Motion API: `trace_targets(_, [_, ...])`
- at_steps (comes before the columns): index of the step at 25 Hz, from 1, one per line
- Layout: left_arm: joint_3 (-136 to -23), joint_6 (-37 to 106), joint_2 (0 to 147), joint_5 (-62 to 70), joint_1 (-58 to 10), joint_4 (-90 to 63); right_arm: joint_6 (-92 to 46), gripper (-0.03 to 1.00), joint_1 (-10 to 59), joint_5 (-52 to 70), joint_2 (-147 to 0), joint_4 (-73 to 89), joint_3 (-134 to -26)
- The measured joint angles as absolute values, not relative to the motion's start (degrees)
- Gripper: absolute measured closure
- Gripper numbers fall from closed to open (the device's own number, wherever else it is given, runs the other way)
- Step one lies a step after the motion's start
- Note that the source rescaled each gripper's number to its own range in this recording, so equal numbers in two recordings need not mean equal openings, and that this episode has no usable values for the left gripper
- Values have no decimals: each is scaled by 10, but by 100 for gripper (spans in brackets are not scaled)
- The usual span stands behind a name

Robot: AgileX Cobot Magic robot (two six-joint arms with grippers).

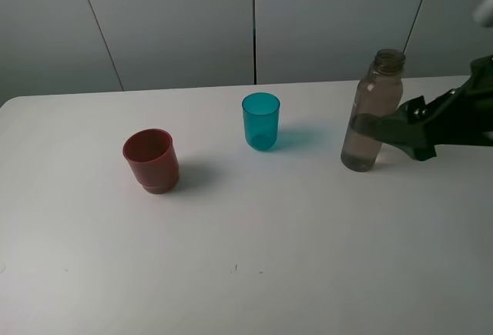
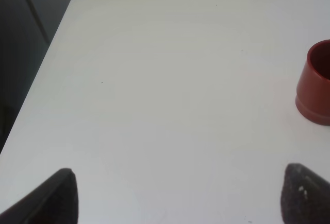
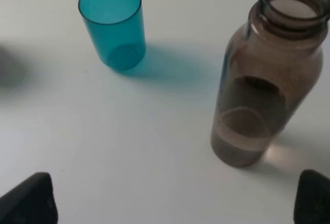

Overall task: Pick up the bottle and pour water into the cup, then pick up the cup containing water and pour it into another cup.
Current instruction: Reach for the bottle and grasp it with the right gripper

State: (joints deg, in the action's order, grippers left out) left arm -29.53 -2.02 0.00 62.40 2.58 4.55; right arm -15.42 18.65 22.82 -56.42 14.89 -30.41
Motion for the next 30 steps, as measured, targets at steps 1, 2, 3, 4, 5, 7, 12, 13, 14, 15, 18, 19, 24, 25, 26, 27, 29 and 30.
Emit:
trace_targets(1, [-295,-20,0,624,26,45,-141,-3,188,215,-583,152,-303])
trace_targets(2, [-295,-20,0,624,26,45,-128,-3,188,202,-601,155,-303])
trace_targets(3, [-295,-20,0,624,26,45,-117,-3,188,192,-616,155,-303])
trace_targets(4, [-295,-20,0,624,26,45,-105,-3,188,181,-634,155,-303])
trace_targets(5, [-295,-20,0,624,26,45,-94,-3,188,172,-651,155,-303])
trace_targets(7, [-295,-20,0,624,26,45,-80,-3,188,158,-681,156,-302])
trace_targets(12, [-295,-20,0,624,26,45,-55,-3,188,76,-741,156,-265])
trace_targets(13, [-295,-20,0,624,26,45,-51,-3,188,52,-748,156,-253])
trace_targets(14, [-295,-20,0,624,26,45,-47,-3,188,33,-752,156,-243])
trace_targets(15, [-295,-20,0,624,26,45,-44,-3,188,7,-757,156,-232])
trace_targets(18, [-295,-20,0,624,26,45,-40,-3,188,-56,-769,156,-204])
trace_targets(19, [-295,-20,0,624,26,45,-40,-3,188,-68,-776,156,-197])
trace_targets(24, [-295,-20,0,624,26,45,-40,-3,188,-111,-830,155,-187])
trace_targets(25, [-295,-20,0,624,26,45,-39,-3,188,-125,-842,153,-187])
trace_targets(26, [-295,-20,0,624,26,45,-39,-3,188,-141,-855,152,-187])
trace_targets(27, [-295,-20,0,624,26,45,-39,-3,188,-155,-867,151,-187])
trace_targets(29, [-295,-20,0,624,26,45,-37,-3,188,-183,-886,148,-187])
trace_targets(30, [-295,-20,0,624,26,45,-33,-3,188,-200,-896,145,-187])
